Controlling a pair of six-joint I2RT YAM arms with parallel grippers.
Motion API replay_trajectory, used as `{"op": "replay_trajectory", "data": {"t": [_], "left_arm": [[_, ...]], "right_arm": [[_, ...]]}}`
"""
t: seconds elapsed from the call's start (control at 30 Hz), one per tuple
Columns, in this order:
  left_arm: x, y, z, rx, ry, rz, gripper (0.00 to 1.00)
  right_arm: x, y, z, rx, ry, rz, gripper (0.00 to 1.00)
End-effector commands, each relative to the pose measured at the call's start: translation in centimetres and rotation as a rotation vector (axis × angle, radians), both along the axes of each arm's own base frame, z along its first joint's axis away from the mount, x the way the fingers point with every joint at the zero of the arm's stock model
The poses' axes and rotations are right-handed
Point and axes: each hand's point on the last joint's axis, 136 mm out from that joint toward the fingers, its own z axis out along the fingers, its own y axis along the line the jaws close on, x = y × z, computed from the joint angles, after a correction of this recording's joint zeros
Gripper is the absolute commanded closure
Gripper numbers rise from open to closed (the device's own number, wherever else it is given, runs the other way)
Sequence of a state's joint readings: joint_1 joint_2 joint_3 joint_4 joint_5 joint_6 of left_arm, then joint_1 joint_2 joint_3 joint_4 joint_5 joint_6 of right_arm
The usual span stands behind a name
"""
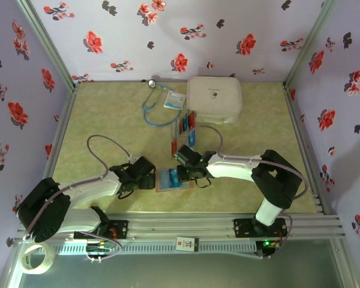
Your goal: Put the credit cards into the card holder
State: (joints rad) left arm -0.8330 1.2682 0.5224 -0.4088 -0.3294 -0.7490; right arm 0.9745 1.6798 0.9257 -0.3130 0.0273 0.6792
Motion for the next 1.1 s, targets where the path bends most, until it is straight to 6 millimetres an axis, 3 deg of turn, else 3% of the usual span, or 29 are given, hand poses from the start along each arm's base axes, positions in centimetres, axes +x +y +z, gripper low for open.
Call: {"op": "replay_trajectory", "data": {"t": [0.0, 1.07], "left_arm": [[0.3, 0.0, 0.1, 0.018, 0.006, -0.010, 0.00], [0.3, -1.3, -1.2, -0.003, 0.041, -0.035, 0.00]], "right_arm": [[0.1, 0.3, -0.1, -0.020, -0.007, 0.018, 1.00], [-0.6, 3.9, 0.1, 0.038, 0.016, 0.065, 1.00]]}}
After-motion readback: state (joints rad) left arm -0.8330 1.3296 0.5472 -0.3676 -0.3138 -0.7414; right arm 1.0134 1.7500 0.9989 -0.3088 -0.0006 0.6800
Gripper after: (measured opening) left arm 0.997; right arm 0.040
